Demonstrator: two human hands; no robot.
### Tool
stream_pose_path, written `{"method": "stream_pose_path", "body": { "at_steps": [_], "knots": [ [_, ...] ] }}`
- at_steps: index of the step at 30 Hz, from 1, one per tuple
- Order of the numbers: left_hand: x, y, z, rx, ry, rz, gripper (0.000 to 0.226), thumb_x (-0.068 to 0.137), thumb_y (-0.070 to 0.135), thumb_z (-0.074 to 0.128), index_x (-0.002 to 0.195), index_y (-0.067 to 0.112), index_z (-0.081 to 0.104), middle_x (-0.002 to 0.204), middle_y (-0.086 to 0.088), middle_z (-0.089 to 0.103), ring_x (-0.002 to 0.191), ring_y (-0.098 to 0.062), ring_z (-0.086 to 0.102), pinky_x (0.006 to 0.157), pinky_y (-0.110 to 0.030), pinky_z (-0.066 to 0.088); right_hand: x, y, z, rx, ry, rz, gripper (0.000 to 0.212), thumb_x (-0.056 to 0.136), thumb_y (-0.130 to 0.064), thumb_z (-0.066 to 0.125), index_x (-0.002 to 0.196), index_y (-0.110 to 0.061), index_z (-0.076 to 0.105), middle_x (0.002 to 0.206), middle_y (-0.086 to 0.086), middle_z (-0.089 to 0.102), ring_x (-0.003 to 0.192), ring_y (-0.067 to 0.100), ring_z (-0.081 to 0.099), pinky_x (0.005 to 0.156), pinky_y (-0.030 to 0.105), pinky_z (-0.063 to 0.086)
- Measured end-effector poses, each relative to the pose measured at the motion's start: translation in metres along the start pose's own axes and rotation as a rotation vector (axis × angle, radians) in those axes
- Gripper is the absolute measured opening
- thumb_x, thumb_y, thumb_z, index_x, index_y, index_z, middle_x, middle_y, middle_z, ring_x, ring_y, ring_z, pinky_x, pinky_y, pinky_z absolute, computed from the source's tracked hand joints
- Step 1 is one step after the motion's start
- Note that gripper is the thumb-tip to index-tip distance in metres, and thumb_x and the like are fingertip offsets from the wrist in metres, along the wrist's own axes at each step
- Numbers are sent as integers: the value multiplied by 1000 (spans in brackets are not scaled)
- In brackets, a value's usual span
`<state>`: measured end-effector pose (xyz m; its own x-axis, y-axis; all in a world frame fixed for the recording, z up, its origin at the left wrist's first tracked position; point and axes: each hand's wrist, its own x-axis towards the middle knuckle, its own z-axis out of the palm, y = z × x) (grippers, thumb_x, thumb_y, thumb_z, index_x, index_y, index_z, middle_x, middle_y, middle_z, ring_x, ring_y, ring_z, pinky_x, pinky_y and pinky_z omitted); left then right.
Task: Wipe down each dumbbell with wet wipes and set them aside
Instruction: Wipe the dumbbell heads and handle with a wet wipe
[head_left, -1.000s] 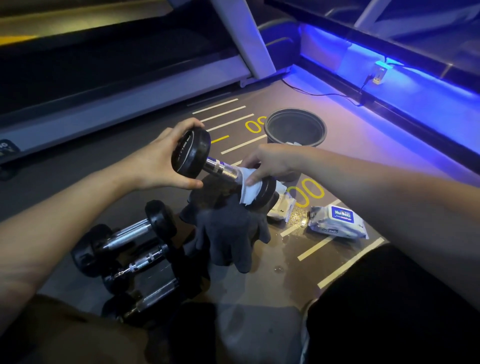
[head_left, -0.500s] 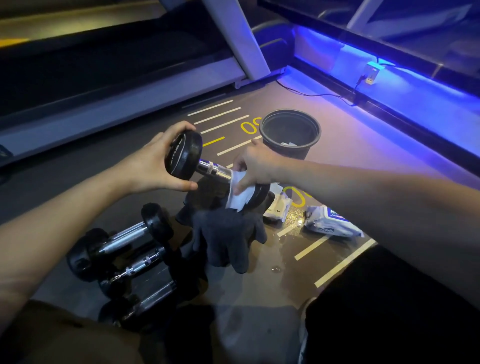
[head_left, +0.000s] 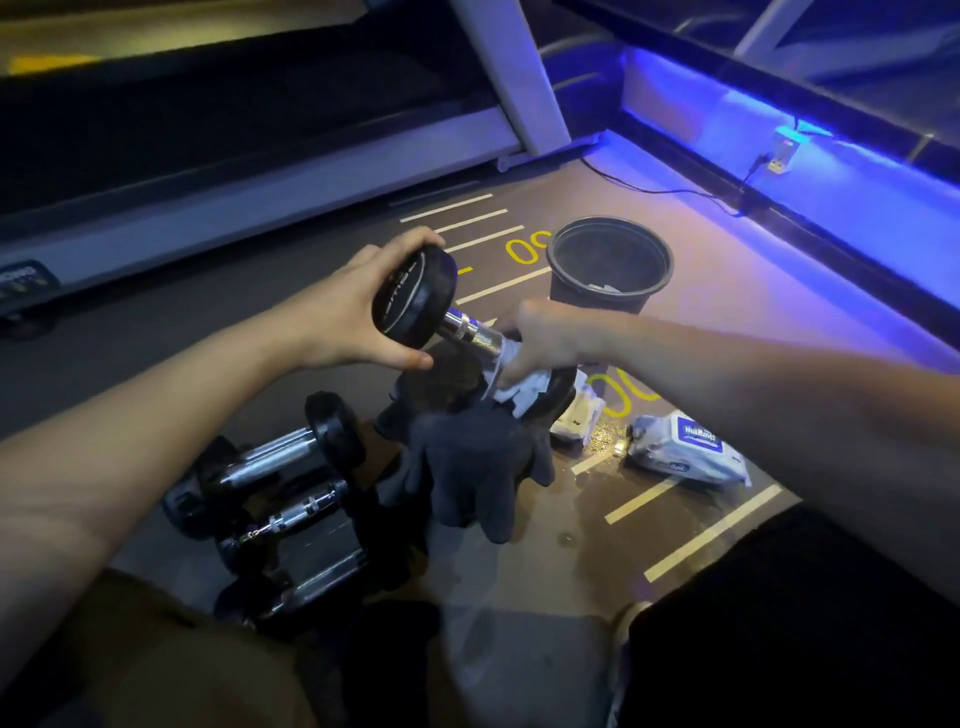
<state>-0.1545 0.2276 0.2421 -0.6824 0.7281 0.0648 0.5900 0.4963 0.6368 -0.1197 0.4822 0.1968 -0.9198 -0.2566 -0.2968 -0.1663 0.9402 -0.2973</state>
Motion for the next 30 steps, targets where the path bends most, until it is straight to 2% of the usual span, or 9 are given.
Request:
{"method": "stream_pose_path", "body": {
  "at_steps": [4,9,14,17,19,21,25,27,30],
  "knots": [
    [0,-4,1,-19,7,-9,104,51,56,85,139,57,30,134,1,43,122,-17,50,105,-38,47,5,4,-7,59,-90,-4,39,70,-35,87,97,-11,72,88,11,71,86,33,67,72,42,54],
    [-3,-16,1,-37,14,-40,107,50,58,87,140,50,31,136,4,45,125,-13,48,106,-39,48,1,-6,7,-273,188,38,54,64,-65,78,82,-19,56,79,-1,54,102,25,46,104,43,28],
    [-7,-19,2,-88,15,-48,106,49,56,88,138,50,31,128,12,46,125,-11,47,105,-36,47,-4,-17,16,-414,287,105,75,64,-72,72,111,-14,63,111,6,66,121,32,46,116,54,16],
    [-8,-17,3,-92,21,-50,107,49,55,88,139,49,31,127,16,45,124,-13,49,106,-36,46,-2,-21,24,-489,349,97,79,69,-72,68,120,-11,62,115,8,66,122,32,47,118,54,15],
    [-10,-16,3,-99,23,-54,107,49,55,87,139,49,31,127,20,44,124,-13,50,106,-36,47,-1,-21,23,-481,332,74,68,72,-67,68,112,-12,65,108,6,68,117,30,49,116,50,19],
    [-11,-17,4,-108,28,-55,107,50,54,87,140,48,31,131,10,45,125,-9,47,107,-38,47,0,-21,17,-441,261,48,56,72,-61,71,101,-14,65,99,5,68,112,29,51,110,44,29],
    [-12,-17,4,-114,21,-64,107,51,51,89,140,51,31,135,1,44,125,-15,50,108,-46,47,-1,-23,1,-231,78,22,44,72,-48,79,93,-12,66,87,6,66,85,28,59,78,33,45],
    [-12,-15,4,-117,12,-51,107,51,49,89,140,52,31,133,2,44,122,-17,53,107,-45,48,-2,-17,-6,-105,-26,14,42,73,-42,83,97,-10,70,89,8,69,82,28,63,67,35,50],
    [-12,-14,5,-128,8,-33,106,50,49,88,139,51,31,130,10,43,118,-11,56,103,-36,50,-1,-8,-9,13,-64,-2,34,71,-40,85,92,-16,73,84,9,71,79,27,66,68,43,57]
  ]
}}
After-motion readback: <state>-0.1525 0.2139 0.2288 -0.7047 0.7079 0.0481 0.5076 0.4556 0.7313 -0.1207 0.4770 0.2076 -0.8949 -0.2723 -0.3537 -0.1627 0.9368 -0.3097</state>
